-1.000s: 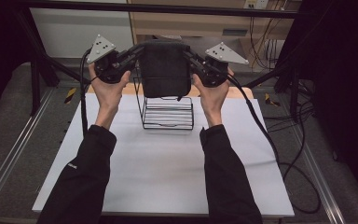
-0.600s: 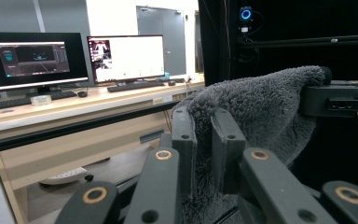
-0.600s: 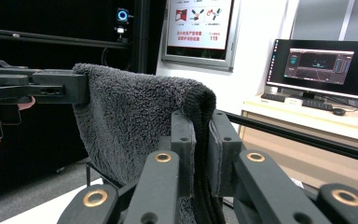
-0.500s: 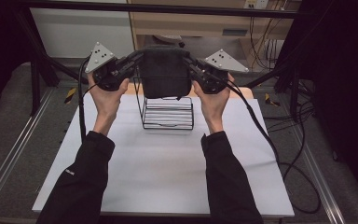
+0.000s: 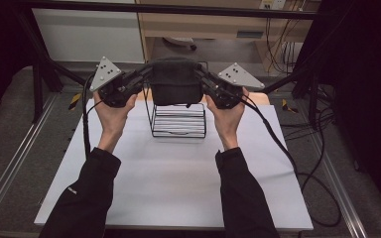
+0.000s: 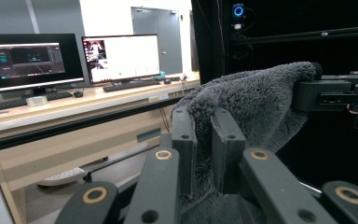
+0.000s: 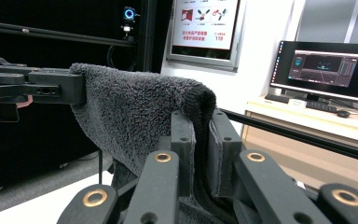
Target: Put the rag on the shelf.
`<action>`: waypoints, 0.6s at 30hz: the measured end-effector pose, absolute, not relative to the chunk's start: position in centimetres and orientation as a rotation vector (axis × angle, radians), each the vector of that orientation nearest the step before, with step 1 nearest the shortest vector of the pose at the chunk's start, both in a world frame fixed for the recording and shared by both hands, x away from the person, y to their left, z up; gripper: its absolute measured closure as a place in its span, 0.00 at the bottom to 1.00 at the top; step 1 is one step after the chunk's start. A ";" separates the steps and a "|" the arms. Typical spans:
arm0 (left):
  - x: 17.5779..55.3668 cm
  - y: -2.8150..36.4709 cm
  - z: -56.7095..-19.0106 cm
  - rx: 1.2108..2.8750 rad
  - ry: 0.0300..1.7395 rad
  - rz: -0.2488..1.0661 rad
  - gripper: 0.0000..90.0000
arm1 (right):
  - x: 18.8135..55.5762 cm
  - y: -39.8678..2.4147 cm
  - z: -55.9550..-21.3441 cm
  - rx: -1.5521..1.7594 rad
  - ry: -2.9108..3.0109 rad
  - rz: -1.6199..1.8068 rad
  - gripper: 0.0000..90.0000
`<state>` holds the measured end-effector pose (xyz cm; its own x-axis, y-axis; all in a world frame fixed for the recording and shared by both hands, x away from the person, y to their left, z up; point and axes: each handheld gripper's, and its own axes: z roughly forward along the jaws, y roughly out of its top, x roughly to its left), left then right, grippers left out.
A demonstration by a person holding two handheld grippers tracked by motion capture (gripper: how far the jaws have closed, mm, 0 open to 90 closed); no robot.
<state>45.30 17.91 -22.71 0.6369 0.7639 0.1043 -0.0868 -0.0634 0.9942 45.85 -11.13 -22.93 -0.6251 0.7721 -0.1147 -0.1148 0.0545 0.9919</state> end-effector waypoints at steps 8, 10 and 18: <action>44.6 18.0 -23.7 1.494 0.604 0.753 0.90 | 45.2 -11.2 -23.9 0.669 1.670 1.660 0.92; 44.5 18.0 -23.8 1.505 0.607 0.749 0.90 | 45.1 -11.3 -24.1 0.675 1.675 1.661 0.92; 43.8 18.1 -24.7 1.554 0.650 0.707 0.88 | 44.3 -11.4 -24.6 0.698 1.753 1.619 0.91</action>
